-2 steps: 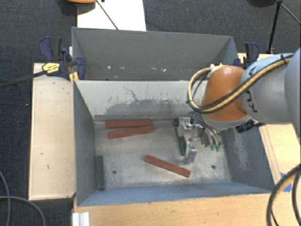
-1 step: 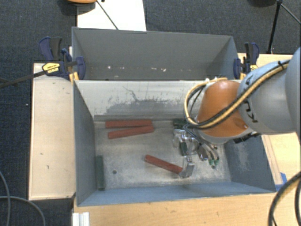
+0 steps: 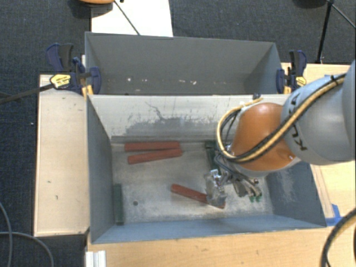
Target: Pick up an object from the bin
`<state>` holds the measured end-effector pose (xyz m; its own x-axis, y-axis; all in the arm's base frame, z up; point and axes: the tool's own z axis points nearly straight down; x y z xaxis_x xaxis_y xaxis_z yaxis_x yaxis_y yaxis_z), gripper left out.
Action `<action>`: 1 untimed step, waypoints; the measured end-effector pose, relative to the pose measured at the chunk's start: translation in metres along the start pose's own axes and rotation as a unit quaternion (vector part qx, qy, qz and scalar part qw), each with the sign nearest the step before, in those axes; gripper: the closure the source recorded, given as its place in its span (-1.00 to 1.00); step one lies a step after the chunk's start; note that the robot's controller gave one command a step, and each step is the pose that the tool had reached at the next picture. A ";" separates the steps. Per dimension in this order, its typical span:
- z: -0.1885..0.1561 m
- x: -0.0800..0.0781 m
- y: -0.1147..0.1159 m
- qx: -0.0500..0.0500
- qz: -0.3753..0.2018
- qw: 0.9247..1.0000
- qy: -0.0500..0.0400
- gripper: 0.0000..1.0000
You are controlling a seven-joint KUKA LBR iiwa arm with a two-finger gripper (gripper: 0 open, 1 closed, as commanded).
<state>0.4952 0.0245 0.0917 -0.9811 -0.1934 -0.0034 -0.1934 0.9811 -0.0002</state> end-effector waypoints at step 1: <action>-0.002 -0.017 -0.004 0.000 -0.008 1.000 -0.001 -1.00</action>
Offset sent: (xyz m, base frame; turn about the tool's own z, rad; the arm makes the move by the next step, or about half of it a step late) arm 0.0000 0.0000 0.0000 0.0000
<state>0.5124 0.0238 0.0938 -0.9779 -0.2092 -0.0057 -0.2092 0.9779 -0.0005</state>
